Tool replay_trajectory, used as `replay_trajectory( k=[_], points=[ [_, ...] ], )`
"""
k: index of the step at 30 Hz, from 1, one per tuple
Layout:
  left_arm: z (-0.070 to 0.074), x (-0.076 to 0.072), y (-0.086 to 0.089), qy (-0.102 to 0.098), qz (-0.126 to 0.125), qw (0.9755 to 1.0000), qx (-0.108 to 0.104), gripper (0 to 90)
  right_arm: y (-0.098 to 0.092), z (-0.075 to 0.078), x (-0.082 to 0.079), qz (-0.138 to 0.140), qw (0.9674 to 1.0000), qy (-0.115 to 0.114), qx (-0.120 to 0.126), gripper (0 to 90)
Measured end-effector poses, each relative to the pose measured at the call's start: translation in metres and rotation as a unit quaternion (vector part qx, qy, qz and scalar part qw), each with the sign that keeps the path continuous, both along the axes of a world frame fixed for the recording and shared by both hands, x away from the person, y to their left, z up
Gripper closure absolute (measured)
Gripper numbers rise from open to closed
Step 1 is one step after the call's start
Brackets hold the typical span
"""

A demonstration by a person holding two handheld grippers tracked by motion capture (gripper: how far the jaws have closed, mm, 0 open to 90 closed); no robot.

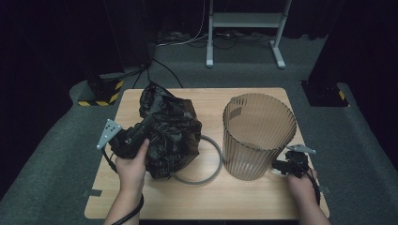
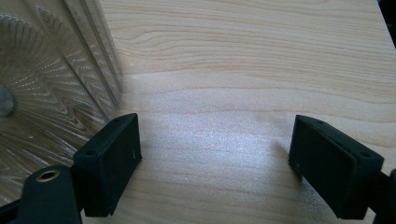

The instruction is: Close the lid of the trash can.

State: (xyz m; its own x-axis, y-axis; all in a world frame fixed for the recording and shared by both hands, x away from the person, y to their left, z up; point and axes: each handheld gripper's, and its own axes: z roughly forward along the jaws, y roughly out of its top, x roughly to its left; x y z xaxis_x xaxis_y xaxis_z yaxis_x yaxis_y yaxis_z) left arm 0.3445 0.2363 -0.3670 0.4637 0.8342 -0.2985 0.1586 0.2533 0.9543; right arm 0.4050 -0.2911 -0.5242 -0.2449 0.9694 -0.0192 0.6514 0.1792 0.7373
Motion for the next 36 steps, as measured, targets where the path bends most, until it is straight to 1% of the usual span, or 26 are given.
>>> replay_trajectory(
  k=[2, 3, 9, 10, 12, 14, 16, 20, 23, 25, 28, 31, 36],
  points=[
    [0.000, 0.000, -0.001, 0.001, -0.001, 1.0000, 0.002, 90.0, 0.001, 0.000, 0.000, -0.003, 1.0000, 0.004, 0.005, 16.5],
    [0.000, 0.000, -0.002, 0.004, -0.004, 1.0000, -0.002, 90.0, 0.000, 0.000, 0.000, -0.001, 1.0000, 0.002, 0.002, 16.5],
    [0.005, 0.006, -0.009, 0.018, -0.015, 0.9997, 0.004, 89.9, 0.000, 0.000, 0.000, 0.000, 1.0000, 0.000, 0.000, 16.6],
    [0.007, 0.008, -0.010, 0.017, -0.016, 0.9997, 0.005, 90.0, 0.000, 0.000, 0.000, 0.000, 1.0000, 0.000, 0.000, 16.6],
    [0.013, 0.010, -0.013, 0.013, -0.017, 0.9998, -0.001, 89.9, 0.000, 0.000, 0.000, 0.000, 1.0000, 0.000, 0.001, 16.6],
    [0.021, 0.013, -0.017, 0.012, -0.017, 0.9998, 0.008, 90.0, 0.000, 0.000, 0.000, 0.000, 1.0000, 0.000, 0.001, 16.6],
    [0.028, 0.018, -0.021, 0.015, -0.017, 0.9997, 0.008, 90.0, 0.000, 0.000, 0.000, -0.001, 1.0000, 0.000, 0.000, 16.6],
    [0.041, 0.031, -0.032, 0.024, -0.015, 0.9992, 0.026, 90.0, 0.001, 0.000, -0.001, -0.001, 1.0000, 0.002, 0.003, 16.4],
    [0.048, 0.040, -0.041, 0.025, -0.014, 0.9986, 0.043, 90.0, 0.001, 0.000, -0.001, 0.001, 1.0000, 0.002, 0.003, 16.3],
    [0.049, 0.048, -0.045, 0.030, -0.014, 0.9982, 0.049, 90.0, 0.001, 0.000, -0.001, 0.002, 1.0000, 0.003, 0.003, 16.0],
    [0.049, 0.059, -0.051, 0.038, -0.019, 0.9978, 0.050, 90.0, 0.000, 0.000, -0.001, 0.002, 1.0000, 0.003, 0.003, 16.1],
    [0.052, 0.071, -0.059, 0.043, -0.022, 0.9967, 0.066, 90.0, 0.001, 0.000, -0.001, 0.002, 1.0000, 0.003, 0.003, 16.1],
    [0.055, 0.087, -0.068, 0.045, -0.021, 0.9956, 0.080, 90.0, 0.000, 0.000, -0.001, 0.005, 1.0000, 0.000, -0.001, 16.0]
  ],
)
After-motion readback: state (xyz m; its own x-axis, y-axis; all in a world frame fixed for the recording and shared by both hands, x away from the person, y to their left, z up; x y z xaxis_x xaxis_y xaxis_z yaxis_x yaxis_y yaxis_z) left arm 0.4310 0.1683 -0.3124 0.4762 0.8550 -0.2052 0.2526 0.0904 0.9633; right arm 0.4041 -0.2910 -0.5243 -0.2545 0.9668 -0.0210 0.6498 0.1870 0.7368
